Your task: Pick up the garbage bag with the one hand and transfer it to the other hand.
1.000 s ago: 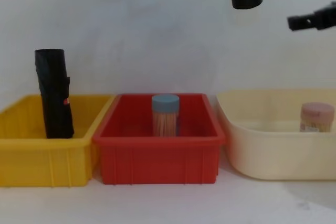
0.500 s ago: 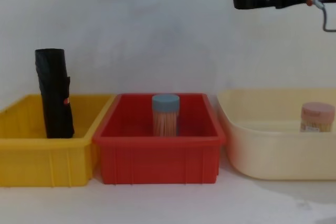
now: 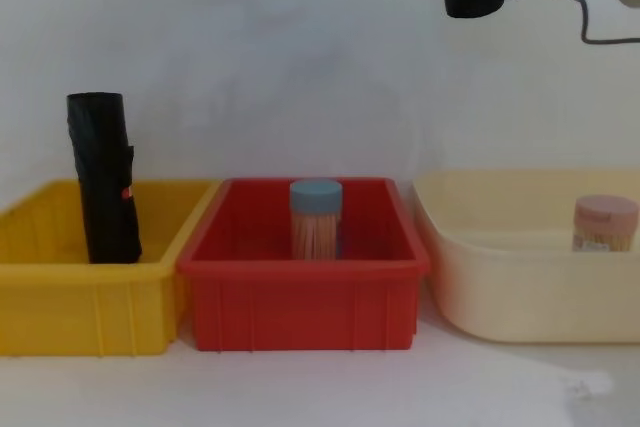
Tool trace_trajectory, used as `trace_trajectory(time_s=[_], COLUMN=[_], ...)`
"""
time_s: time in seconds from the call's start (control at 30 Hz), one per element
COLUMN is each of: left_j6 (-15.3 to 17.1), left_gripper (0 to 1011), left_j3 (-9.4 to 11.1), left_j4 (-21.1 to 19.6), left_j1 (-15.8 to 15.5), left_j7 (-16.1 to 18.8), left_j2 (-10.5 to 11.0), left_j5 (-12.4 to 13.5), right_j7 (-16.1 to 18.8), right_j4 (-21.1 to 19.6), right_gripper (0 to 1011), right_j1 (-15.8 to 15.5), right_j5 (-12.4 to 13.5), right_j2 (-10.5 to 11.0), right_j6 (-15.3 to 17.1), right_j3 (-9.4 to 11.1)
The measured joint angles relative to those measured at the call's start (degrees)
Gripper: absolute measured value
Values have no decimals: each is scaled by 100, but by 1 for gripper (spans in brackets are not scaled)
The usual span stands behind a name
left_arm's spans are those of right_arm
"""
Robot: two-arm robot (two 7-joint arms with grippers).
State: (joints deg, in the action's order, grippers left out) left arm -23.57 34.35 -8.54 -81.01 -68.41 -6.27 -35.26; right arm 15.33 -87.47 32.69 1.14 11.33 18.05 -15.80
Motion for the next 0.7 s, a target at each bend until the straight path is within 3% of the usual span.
trace_trajectory(time_s=[0.47, 0.7], left_j6=[-2, -2], left_gripper=[365, 365], left_j3=[0, 0], left_j4=[8, 11], left_j1=[-6, -6], left_j7=[-4, -4], left_j2=[-6, -6], left_j5=[0, 1], right_j7=[15, 16], right_j4=[359, 455], right_gripper=[1001, 865], right_j1=[295, 377], right_j5=[16, 19], right_j2=[-159, -202], right_j6=[-54, -59], right_j3=[-112, -141])
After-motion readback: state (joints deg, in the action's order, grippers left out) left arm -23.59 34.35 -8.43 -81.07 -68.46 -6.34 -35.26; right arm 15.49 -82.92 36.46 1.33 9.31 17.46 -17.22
